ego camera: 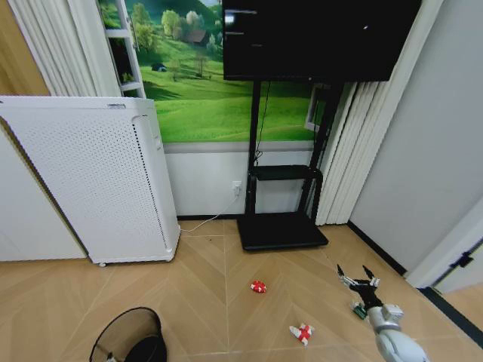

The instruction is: Pick up the trash bin and place the garbage on the floor into it.

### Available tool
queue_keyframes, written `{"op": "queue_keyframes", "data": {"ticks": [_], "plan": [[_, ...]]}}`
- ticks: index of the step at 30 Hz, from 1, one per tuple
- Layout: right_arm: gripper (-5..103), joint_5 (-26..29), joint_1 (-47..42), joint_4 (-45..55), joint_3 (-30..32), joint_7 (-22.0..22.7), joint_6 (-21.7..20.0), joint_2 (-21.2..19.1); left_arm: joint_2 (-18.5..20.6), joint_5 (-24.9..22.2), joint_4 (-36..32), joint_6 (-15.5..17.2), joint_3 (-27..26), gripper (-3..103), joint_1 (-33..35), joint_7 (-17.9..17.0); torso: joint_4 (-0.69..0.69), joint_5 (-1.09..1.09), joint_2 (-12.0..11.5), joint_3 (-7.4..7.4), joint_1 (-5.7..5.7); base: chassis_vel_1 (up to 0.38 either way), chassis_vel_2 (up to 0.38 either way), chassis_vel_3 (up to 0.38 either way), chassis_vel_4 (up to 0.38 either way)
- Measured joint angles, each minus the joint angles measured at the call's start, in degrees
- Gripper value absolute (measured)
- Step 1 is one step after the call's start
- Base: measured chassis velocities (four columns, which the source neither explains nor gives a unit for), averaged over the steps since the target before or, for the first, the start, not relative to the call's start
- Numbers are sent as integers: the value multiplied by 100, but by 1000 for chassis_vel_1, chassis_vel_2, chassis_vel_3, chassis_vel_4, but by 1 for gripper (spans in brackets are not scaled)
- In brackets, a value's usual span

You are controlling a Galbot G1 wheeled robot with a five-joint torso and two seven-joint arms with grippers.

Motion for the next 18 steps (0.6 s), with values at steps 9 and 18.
{"op": "queue_keyframes", "data": {"ticks": [9,18], "plan": [[100,31,47,-118,-2,-81,54,-22,-100,-373,-195,223,30,83,81,-134,0,-1,2,1,1,0,0,0,0],[100,29,-2,-35,9,-125,103,35,-197,-475,-141,264,76,44,111,-85,0,-1,3,2,1,0,0,0,0]]}}
